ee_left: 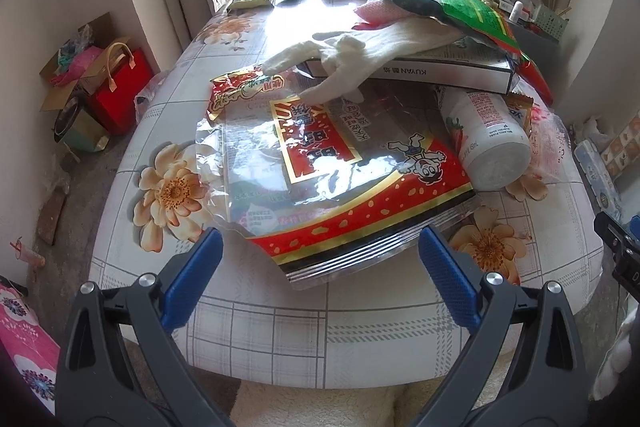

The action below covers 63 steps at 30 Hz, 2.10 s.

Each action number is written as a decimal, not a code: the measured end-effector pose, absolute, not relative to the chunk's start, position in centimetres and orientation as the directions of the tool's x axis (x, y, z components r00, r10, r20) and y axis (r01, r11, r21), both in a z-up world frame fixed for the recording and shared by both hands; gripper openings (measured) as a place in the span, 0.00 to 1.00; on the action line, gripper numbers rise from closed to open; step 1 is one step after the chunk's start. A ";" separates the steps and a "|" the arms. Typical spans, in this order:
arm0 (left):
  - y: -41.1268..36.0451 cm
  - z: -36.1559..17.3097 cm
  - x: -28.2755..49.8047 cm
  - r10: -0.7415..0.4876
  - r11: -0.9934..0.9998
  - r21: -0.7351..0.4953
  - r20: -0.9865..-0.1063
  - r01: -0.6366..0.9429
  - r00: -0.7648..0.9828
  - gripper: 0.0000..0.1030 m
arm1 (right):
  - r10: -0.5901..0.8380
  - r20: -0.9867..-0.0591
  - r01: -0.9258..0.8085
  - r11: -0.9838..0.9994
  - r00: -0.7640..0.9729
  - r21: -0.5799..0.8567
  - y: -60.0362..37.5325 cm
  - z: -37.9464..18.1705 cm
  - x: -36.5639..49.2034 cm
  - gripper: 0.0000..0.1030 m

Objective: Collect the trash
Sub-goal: 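Reach the right tool to the green snack bag and grasp it, then lift the green snack bag with the right tool while the left tool approaches the white glove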

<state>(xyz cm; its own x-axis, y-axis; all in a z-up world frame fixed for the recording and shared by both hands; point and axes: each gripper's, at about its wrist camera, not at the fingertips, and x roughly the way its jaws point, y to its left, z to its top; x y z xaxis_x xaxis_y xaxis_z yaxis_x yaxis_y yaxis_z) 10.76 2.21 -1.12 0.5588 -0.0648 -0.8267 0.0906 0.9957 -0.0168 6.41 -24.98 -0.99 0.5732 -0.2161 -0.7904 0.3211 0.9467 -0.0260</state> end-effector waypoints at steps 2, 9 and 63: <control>3.0 -1.0 10.9 -0.111 0.991 -0.044 -0.798 0.127 0.593 0.92 | -0.204 -0.768 0.318 0.948 0.607 0.000 -25.1 -0.7 6.8 0.94; 6.3 -0.6 11.8 -0.246 0.969 -0.167 -0.706 0.181 0.664 0.92 | -0.104 -0.721 0.236 0.968 0.686 0.085 -24.3 0.5 9.3 0.94; 4.5 1.9 22.0 -0.427 0.904 -0.312 -0.644 0.291 0.635 0.65 | -0.203 -0.552 -0.155 0.832 0.809 -0.533 -16.4 2.3 19.6 0.11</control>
